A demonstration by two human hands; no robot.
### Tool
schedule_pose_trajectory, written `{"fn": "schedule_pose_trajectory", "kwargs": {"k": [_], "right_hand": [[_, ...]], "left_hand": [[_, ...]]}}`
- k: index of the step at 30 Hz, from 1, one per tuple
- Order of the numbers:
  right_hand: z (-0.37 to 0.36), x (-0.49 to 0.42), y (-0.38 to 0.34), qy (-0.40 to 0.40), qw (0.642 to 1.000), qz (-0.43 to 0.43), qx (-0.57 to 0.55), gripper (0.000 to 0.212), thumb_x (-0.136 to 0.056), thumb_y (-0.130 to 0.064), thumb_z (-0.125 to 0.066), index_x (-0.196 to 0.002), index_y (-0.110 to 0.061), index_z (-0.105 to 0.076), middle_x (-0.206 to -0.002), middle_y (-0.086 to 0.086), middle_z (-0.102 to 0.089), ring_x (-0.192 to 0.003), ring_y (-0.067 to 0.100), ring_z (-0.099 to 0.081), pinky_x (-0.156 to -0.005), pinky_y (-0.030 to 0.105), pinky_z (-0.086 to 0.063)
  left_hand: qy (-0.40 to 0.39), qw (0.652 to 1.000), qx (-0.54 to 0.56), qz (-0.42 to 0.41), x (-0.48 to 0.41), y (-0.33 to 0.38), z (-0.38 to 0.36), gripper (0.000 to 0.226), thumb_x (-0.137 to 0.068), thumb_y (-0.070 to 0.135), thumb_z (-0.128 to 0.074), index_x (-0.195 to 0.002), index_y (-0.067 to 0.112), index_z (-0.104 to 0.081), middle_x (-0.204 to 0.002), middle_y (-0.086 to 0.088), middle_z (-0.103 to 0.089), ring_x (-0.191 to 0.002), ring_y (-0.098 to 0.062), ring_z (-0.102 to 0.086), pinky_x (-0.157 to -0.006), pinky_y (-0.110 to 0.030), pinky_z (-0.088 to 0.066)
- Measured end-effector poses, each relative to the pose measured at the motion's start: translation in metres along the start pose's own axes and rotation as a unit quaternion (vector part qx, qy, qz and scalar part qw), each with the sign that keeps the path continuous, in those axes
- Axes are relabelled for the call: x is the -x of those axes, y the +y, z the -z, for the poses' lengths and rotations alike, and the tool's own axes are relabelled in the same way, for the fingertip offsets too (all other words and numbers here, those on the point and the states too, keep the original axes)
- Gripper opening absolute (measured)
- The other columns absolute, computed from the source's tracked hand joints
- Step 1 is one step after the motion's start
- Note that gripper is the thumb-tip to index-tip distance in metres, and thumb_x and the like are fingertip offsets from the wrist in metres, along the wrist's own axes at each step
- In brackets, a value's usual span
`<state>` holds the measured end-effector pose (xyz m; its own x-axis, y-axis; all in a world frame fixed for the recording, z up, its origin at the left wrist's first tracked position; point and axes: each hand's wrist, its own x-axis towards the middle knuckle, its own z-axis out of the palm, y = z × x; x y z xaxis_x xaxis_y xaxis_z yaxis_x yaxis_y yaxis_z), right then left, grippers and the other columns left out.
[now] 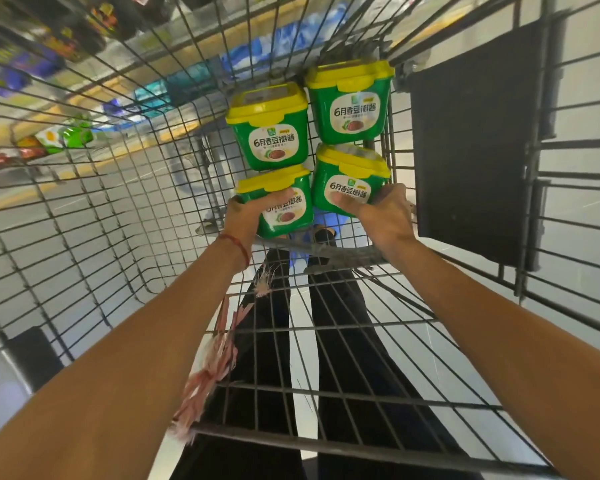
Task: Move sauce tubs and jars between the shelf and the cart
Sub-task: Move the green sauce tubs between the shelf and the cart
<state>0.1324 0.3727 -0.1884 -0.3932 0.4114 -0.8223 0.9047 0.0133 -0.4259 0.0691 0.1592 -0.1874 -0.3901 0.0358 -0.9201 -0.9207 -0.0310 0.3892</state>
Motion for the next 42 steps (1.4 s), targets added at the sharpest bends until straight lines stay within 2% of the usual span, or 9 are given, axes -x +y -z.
{"fn": "schedule_pose_trajectory", "kwargs": {"k": [3,5,11,14,19,26,32,36,42], "right_hand": [[-0.013,0.001,-0.006,-0.034,0.998,-0.018,-0.057,0.099,-0.052,-0.057,-0.101,-0.126,-0.011,-0.052,-0.114,-0.003,-0.072,-0.101,0.012,-0.071,-0.081,0.025,-0.058],[-0.02,-0.005,-0.007,-0.067,0.991,-0.022,-0.116,0.112,-0.043,-0.051,-0.105,-0.134,-0.009,-0.055,-0.119,0.004,-0.076,-0.105,0.017,-0.076,-0.087,0.031,-0.063],[-0.03,-0.011,-0.014,-0.151,0.969,0.016,-0.196,0.085,-0.058,-0.015,-0.098,-0.136,-0.016,-0.062,-0.121,0.006,-0.078,-0.112,0.023,-0.075,-0.091,0.035,-0.061],[-0.028,-0.008,-0.017,-0.169,0.962,0.01,-0.215,0.068,-0.061,-0.013,-0.091,-0.125,-0.016,-0.07,-0.113,0.003,-0.08,-0.105,0.021,-0.077,-0.083,0.028,-0.06],[-0.026,-0.002,-0.017,-0.166,0.962,-0.015,-0.215,0.047,-0.073,-0.011,-0.089,-0.118,-0.015,-0.075,-0.114,0.005,-0.08,-0.104,0.019,-0.077,-0.081,0.025,-0.058],[-0.017,0.035,-0.017,-0.157,0.968,-0.025,-0.192,0.069,-0.059,-0.015,-0.098,-0.123,-0.008,-0.074,-0.117,0.007,-0.079,-0.107,0.025,-0.076,-0.087,0.033,-0.061],[-0.001,0.096,-0.041,-0.182,0.97,-0.012,-0.162,0.054,-0.065,-0.008,-0.094,-0.117,-0.009,-0.076,-0.11,0.006,-0.081,-0.103,0.025,-0.078,-0.095,0.04,-0.06],[0.01,0.139,-0.055,-0.191,0.967,0.01,-0.169,0.068,-0.054,-0.014,-0.099,-0.118,-0.01,-0.076,-0.114,0.008,-0.08,-0.108,0.028,-0.076,-0.104,0.046,-0.055],[0.031,0.199,-0.074,-0.195,0.966,0.085,-0.148,0.068,-0.05,-0.005,-0.098,-0.114,-0.008,-0.075,-0.108,0.011,-0.081,-0.107,0.036,-0.076,-0.096,0.05,-0.06]], "left_hand": [[0.033,0.999,-0.002,-0.005,0.008,-0.004,0.014,0.048,-0.075,0.008,-0.084,-0.122,0.006,-0.071,-0.107,-0.011,-0.077,-0.086,-0.018,-0.077,-0.065,-0.026,-0.06],[0.046,0.999,-0.01,-0.008,0.012,-0.004,0.02,0.044,-0.081,0.006,-0.079,-0.124,0.006,-0.069,-0.106,-0.009,-0.076,-0.08,-0.01,-0.076,-0.063,-0.021,-0.057],[0.038,0.999,-0.032,-0.019,0.01,0.002,0.026,0.032,-0.083,0.003,-0.076,-0.113,0.012,-0.071,-0.096,-0.001,-0.078,-0.078,-0.009,-0.076,-0.06,-0.021,-0.058],[0.045,0.998,-0.036,-0.02,0.006,0.002,0.028,0.043,-0.081,0.005,-0.078,-0.123,0.002,-0.069,-0.108,-0.013,-0.075,-0.081,-0.015,-0.077,-0.061,-0.025,-0.059],[0.041,0.998,-0.045,-0.006,0.006,0.006,0.037,0.043,-0.078,0.012,-0.083,-0.119,0.004,-0.071,-0.105,-0.012,-0.078,-0.091,-0.025,-0.077,-0.065,-0.03,-0.061],[0.033,0.998,-0.051,-0.002,0.041,0.027,0.051,0.013,-0.085,0.011,-0.078,-0.093,0.019,-0.071,-0.072,0.007,-0.077,-0.064,-0.006,-0.074,-0.052,-0.019,-0.055],[0.012,0.998,-0.058,-0.032,0.092,0.051,0.067,0.017,-0.079,0.009,-0.082,-0.091,0.019,-0.075,-0.076,0.005,-0.078,-0.07,-0.014,-0.076,-0.055,-0.023,-0.057],[-0.007,0.997,-0.048,-0.062,0.141,0.061,0.08,0.029,-0.066,0.015,-0.088,-0.092,0.019,-0.075,-0.083,0.001,-0.079,-0.075,-0.016,-0.077,-0.061,-0.028,-0.059],[-0.017,0.99,-0.012,-0.137,0.213,0.069,0.094,0.038,-0.066,0.008,-0.089,-0.1,0.014,-0.074,-0.087,-0.003,-0.08,-0.078,-0.021,-0.077,-0.061,-0.03,-0.06]]}}
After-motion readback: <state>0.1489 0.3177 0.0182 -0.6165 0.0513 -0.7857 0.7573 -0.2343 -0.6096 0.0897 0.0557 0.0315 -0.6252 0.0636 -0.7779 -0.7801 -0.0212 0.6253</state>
